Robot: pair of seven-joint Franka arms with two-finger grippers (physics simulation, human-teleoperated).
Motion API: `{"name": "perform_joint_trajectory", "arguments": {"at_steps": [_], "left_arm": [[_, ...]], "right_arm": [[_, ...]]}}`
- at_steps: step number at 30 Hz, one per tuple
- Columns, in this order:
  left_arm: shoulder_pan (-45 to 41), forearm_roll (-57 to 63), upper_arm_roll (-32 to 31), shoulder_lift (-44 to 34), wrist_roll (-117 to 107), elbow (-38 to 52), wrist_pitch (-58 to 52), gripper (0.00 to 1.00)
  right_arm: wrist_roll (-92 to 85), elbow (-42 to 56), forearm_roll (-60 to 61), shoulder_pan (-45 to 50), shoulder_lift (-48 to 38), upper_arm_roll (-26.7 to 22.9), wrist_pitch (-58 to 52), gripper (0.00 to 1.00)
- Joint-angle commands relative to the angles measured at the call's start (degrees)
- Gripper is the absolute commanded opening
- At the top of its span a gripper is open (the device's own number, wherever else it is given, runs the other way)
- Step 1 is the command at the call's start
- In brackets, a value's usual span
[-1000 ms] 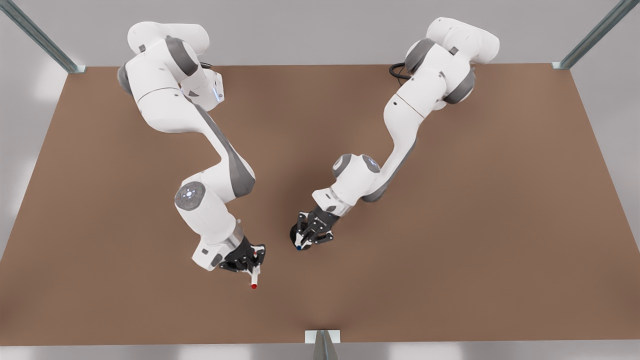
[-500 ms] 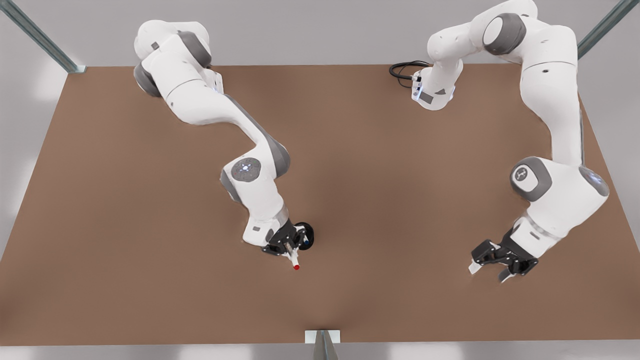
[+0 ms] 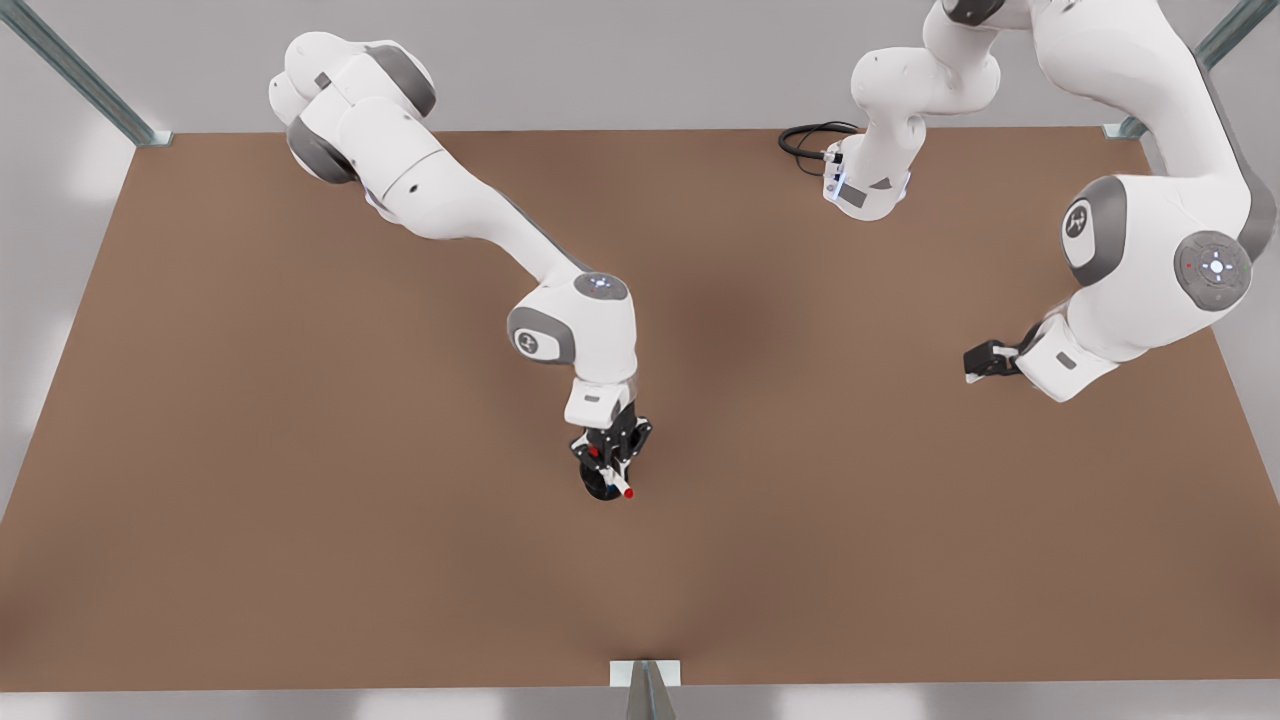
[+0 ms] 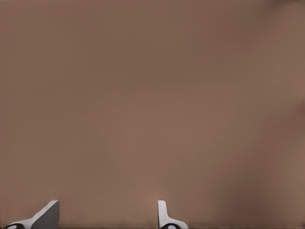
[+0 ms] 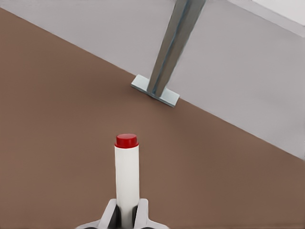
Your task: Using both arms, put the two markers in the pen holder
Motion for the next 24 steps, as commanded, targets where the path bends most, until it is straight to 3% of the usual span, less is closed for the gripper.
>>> {"name": "perform_joint_trajectory", "arguments": {"at_steps": [1,15,21,22,23,24], "left_arm": [[-0.1,-0.2,0.0,0.1,-3.3,0.0,-1.6,1.0],[0.7,-0.3,0.1,0.1,-3.2,0.1,-0.9,1.0],[0.6,-0.3,0.1,0.1,-3.2,0.1,-0.9,1.0],[0.6,-0.3,0.1,0.1,-3.2,0.1,-0.9,1.0],[0.6,-0.3,0.1,0.1,-3.2,0.1,-0.4,1.0],[0.6,-0.3,0.1,0.0,-3.1,0.1,-0.4,1.0]], "right_arm": [[38.4,-1.1,-7.2,0.0,0.0,0.0,1.9,0.21],[55.6,-4.8,-23.9,1.0,1.9,0.0,4.9,0.21],[62.4,-11.3,-28.5,0.0,-0.5,0.9,4.9,0.24],[62.4,-12.8,-28.5,-0.8,-1.3,1.4,4.9,0.31],[62.4,-12.8,-28.5,-2.2,-1.3,2.7,5.1,0.52],[62.3,-12.8,-28.5,-3.5,-1.3,4.2,5.0,0.79]]}}
